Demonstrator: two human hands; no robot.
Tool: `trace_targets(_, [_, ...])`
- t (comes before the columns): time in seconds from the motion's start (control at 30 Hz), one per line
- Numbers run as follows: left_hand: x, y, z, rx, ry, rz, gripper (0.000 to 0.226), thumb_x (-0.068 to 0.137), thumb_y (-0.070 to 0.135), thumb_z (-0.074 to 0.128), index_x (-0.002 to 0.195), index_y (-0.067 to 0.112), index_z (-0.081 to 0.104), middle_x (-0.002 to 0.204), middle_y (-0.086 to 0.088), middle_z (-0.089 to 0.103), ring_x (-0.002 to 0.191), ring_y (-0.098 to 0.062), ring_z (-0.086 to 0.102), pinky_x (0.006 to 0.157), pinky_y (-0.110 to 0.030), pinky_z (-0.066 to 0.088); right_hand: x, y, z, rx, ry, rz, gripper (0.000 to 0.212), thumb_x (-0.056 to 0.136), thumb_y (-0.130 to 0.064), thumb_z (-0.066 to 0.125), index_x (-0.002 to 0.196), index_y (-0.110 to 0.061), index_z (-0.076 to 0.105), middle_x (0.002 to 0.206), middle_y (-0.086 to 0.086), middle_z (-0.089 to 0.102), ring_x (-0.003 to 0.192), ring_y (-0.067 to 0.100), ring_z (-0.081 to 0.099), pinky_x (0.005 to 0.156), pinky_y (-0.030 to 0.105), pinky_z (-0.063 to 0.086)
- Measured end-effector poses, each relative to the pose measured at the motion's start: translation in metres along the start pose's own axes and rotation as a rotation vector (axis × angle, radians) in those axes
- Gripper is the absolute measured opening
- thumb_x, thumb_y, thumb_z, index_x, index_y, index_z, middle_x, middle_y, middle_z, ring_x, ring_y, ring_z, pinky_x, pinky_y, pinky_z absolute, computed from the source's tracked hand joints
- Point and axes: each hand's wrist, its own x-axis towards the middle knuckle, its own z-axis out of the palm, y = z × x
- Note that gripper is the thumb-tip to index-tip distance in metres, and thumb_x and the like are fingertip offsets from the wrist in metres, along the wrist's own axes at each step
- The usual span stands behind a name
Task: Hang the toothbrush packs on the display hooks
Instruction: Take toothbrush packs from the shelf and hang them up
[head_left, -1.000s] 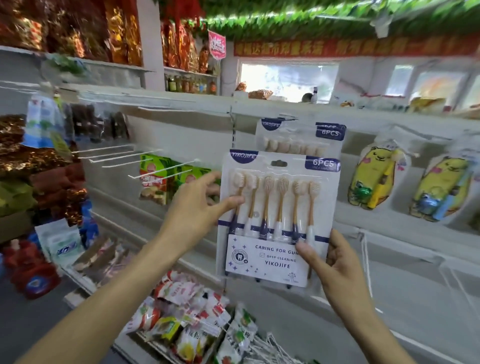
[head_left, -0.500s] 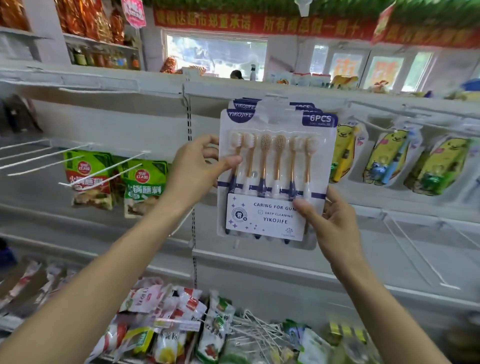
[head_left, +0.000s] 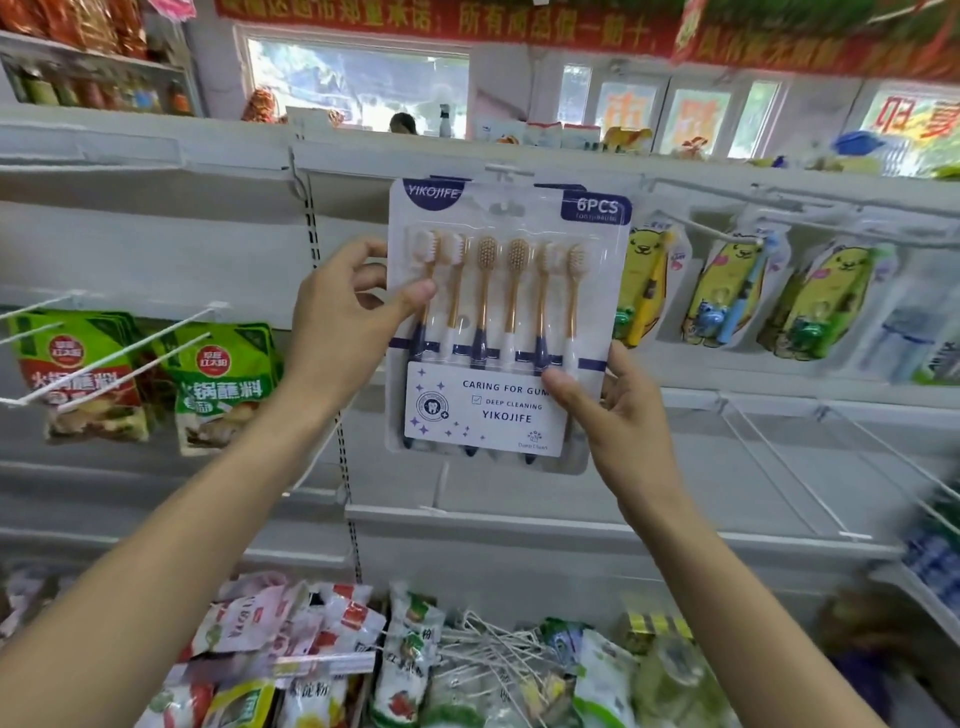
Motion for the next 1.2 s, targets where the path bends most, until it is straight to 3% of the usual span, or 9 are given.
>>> trace_targets(0.4, [0.025,-0.019,0.008,0.145,-0.004,0.026,0.027,0.084,0.043,0.074,0.104,0.033,0.060,0.092,0.016,0.073,0.077,-0.010,0.070,0.070,-0.047,0.060,0.037,0.031,0.005,-0.207,0.019,0.061,0.025,0.091,-0.034,0.070,0.109,-0.017,0.068,0.104,-0.002,0.076,0.099,0.015,0.072,0.088,0.051,0.058])
trace_targets(0.6, [0.024,-0.029,0.013,0.166,-0.017,0.040,0.036,0.081,0.056,0.067,0.105,0.030,0.058,0.095,0.011,0.075,0.079,-0.015,0.071,0.073,-0.048,0.058,0.042,0.037,0.003,-0.239,0.015,0.056,0.023,0.095,-0.027,0.067,0.113,-0.013,0.068,0.106,-0.001,0.076,0.099,0.012,0.072,0.088,0.044,0.059])
trace_targets(0.7, [0.020,-0.031,0.016,0.167,-0.021,0.057,0.036,0.086,0.051,0.065,0.111,0.027,0.056,0.100,0.010,0.074,0.084,-0.015,0.070,0.079,-0.047,0.056,0.041,0.039,0.001,-0.270,0.010,0.060,0.026,0.094,-0.029,0.068,0.115,-0.013,0.067,0.107,-0.001,0.076,0.099,0.012,0.072,0.088,0.045,0.059])
trace_targets(0.93, [0.010,-0.032,0.020,0.166,0.012,0.059,0.043,0.088,0.046,0.067,0.123,0.029,0.050,0.111,0.011,0.069,0.083,-0.014,0.065,0.077,-0.047,0.057,0.030,0.036,-0.006,-0.320,0.010,0.107,0.030,0.091,-0.039,0.071,0.113,-0.019,0.066,0.107,-0.006,0.075,0.099,0.007,0.071,0.089,0.040,0.059])
trace_targets(1.03, [-0.005,-0.033,0.026,0.193,0.083,0.119,0.071,0.083,0.032,0.076,0.140,0.028,0.034,0.131,0.003,0.051,0.104,-0.014,0.057,0.089,-0.045,0.053,0.016,0.042,-0.016,-0.443,0.036,0.114,0.034,0.086,-0.042,0.075,0.106,-0.017,0.064,0.101,-0.003,0.074,0.094,0.014,0.070,0.084,0.040,0.059])
trace_targets(1.1, [-0.017,-0.031,0.031,0.320,0.186,0.231,0.082,0.079,0.023,0.078,0.145,0.021,0.031,0.142,-0.008,0.037,0.125,-0.021,0.042,0.105,-0.042,0.042,0.002,0.046,-0.028,-0.524,0.063,0.121,0.030,0.087,-0.034,0.075,0.108,-0.017,0.061,0.096,-0.003,0.070,0.088,0.011,0.067,0.079,0.030,0.058])
trace_targets(1.2, [-0.034,-0.019,0.044,0.507,0.257,0.415,0.068,0.079,0.015,0.067,0.141,0.018,0.041,0.144,-0.016,0.036,0.132,-0.030,0.032,0.112,-0.032,0.026,-0.020,0.047,-0.050,-0.603,0.099,0.098,0.026,0.091,-0.019,0.072,0.114,-0.017,0.060,0.094,-0.007,0.069,0.085,0.005,0.065,0.075,0.017,0.054])
